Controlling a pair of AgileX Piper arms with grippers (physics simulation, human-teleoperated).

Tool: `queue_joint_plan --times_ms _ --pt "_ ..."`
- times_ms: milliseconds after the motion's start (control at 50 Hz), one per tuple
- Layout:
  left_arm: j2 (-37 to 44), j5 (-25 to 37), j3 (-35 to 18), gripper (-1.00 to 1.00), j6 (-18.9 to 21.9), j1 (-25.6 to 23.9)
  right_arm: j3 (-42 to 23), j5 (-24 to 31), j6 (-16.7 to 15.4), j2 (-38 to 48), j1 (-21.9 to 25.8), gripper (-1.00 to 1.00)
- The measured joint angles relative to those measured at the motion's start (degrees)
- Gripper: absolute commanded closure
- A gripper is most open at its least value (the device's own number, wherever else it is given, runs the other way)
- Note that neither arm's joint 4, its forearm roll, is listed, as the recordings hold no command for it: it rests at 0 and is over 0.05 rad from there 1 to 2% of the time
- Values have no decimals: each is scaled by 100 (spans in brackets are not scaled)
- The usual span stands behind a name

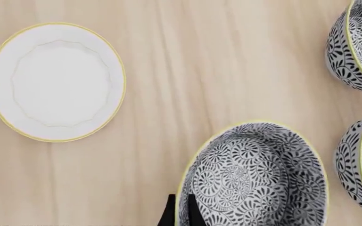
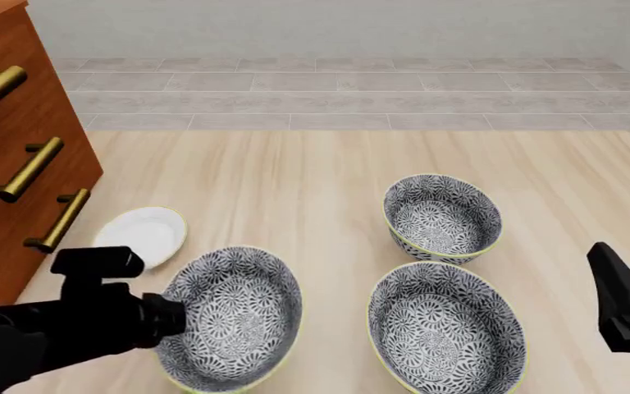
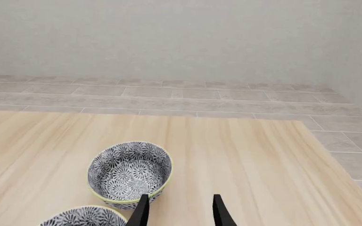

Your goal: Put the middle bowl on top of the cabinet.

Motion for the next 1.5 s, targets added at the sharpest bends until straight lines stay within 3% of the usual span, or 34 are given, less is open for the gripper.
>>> queue_joint_plan --times_ms 420,880,1500 --pt "-724 595 -141 100 156 133 0 -27 -2 29 -6 -100" --pt "-1904 1587 -546 100 -170 57 0 -6 -15 0 -13 -100" --pt "-2634 2180 -842 100 -347 2 -1 -4 -21 -8 -23 -100"
